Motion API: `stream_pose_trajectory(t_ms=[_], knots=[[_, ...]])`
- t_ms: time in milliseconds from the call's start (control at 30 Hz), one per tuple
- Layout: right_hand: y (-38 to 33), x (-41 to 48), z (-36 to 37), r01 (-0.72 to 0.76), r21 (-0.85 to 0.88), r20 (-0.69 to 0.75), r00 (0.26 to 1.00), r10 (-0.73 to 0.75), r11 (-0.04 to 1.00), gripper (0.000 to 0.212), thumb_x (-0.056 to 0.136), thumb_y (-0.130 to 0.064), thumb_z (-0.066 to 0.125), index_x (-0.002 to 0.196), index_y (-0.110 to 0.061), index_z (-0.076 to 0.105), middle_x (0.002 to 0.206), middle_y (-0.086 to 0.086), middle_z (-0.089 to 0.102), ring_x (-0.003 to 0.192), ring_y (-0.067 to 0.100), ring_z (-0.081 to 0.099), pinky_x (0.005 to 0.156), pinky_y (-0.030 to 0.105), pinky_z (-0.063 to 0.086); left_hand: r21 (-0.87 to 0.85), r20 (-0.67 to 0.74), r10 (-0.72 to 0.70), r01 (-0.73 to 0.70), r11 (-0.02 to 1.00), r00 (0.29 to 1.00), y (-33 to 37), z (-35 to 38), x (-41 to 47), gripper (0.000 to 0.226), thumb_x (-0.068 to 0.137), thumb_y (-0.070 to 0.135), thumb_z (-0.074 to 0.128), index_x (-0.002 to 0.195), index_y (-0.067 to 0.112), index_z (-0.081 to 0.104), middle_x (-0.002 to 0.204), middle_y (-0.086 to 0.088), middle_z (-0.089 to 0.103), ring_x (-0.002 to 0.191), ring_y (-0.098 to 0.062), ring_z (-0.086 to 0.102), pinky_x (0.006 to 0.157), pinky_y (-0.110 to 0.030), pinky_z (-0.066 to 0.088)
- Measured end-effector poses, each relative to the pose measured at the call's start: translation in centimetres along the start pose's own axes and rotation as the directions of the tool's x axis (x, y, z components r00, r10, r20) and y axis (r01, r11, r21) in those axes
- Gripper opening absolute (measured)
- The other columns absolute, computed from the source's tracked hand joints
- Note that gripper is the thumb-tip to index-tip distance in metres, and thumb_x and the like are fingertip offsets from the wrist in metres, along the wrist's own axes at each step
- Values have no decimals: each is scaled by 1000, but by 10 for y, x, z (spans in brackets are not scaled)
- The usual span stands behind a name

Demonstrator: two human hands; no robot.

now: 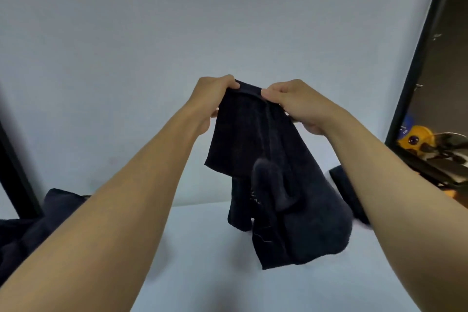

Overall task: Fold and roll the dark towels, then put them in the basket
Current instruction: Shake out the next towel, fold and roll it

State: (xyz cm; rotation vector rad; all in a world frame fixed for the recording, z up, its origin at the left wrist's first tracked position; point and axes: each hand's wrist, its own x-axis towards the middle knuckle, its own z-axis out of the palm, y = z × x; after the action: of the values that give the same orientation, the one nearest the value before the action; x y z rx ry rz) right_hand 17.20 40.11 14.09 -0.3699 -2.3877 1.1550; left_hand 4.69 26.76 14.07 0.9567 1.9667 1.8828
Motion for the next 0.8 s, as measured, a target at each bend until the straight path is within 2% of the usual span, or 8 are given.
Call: stream_pose_trajectory(t_ms=[100, 200, 300, 400, 533, 633, 733, 800], knots=[[4, 1, -2, 31, 3, -48, 998, -31, 1000, 28, 98, -33, 54, 86, -9, 65, 75, -2, 59, 66, 11, 52, 63, 23, 41, -40, -25, -38, 37, 999, 999, 5, 9, 0, 8, 84, 21, 59, 84, 14, 64, 79, 1, 63, 75, -16, 59, 70, -30, 45], [4, -3, 0, 79, 66, -28, 997, -77, 995, 23, 92, -35, 64, 83, -14, 66, 77, -2, 67, 68, 11, 61, 62, 23, 47, -75, -29, -67, 64, 995, 997, 7, 12, 0, 10, 86, 18, 56, 86, 11, 63, 83, -4, 64, 76, -18, 60, 68, -30, 49], [4, -3, -1, 62, -30, 35, 998, -61, 998, 25, 85, -32, 73, 87, -8, 67, 80, 9, 70, 70, 13, 66, 64, 26, 52, -11, 24, 58, -57, 998, 998, 2, 12, 0, 17, 95, 18, 52, 89, 10, 65, 87, -5, 67, 78, -17, 63, 73, -31, 54], [8, 3, -4, 47, -168, -44, 998, -55, 985, 28, 88, -33, 67, 78, -7, 66, 74, 9, 64, 69, 15, 59, 66, 30, 46, 125, 30, 210, -212, 969, 977, -7, 6, -1, 21, 97, 24, 55, 95, 8, 68, 92, -7, 70, 78, -15, 66, 71, -30, 57], [15, 10, -3, 52, -109, -136, 988, -67, 993, 37, 94, -35, 57, 74, -4, 57, 71, 1, 52, 67, 15, 48, 64, 28, 36, 162, 158, 122, -148, 976, 980, -13, -10, -5, 22, 91, 28, 66, 76, 12, 69, 66, -1, 62, 56, -15, 53, 55, -28, 44], [21, 14, -1, 55, -29, -130, 990, -58, 998, 45, 94, -37, 58, 89, 8, 56, 77, 8, 49, 73, 18, 46, 69, 32, 35, 111, 247, 59, -88, 990, 967, -15, -17, -7, 22, 90, 29, 68, 74, 13, 66, 77, -2, 67, 65, -15, 57, 64, -25, 45], [22, 15, 3, 68, -231, -259, 957, -129, 971, 17, 89, -30, 64, 91, -13, 67, 77, 2, 60, 74, 15, 57, 66, 23, 42, 41, 201, 75, -85, 996, 977, -15, -12, -6, 21, 91, 25, 67, 77, 12, 59, 84, -3, 70, 70, -17, 63, 68, -26, 53], [14, 5, 16, 97, -368, -435, 861, -263, 925, 7, 86, -25, 64, 93, -22, 62, 73, -8, 54, 69, 10, 54, 60, 20, 39, 0, 141, 94, -95, 995, 986, -14, -2, -5, 19, 92, 22, 66, 81, 9, 58, 79, -4, 69, 62, -16, 63, 63, -26, 54]])
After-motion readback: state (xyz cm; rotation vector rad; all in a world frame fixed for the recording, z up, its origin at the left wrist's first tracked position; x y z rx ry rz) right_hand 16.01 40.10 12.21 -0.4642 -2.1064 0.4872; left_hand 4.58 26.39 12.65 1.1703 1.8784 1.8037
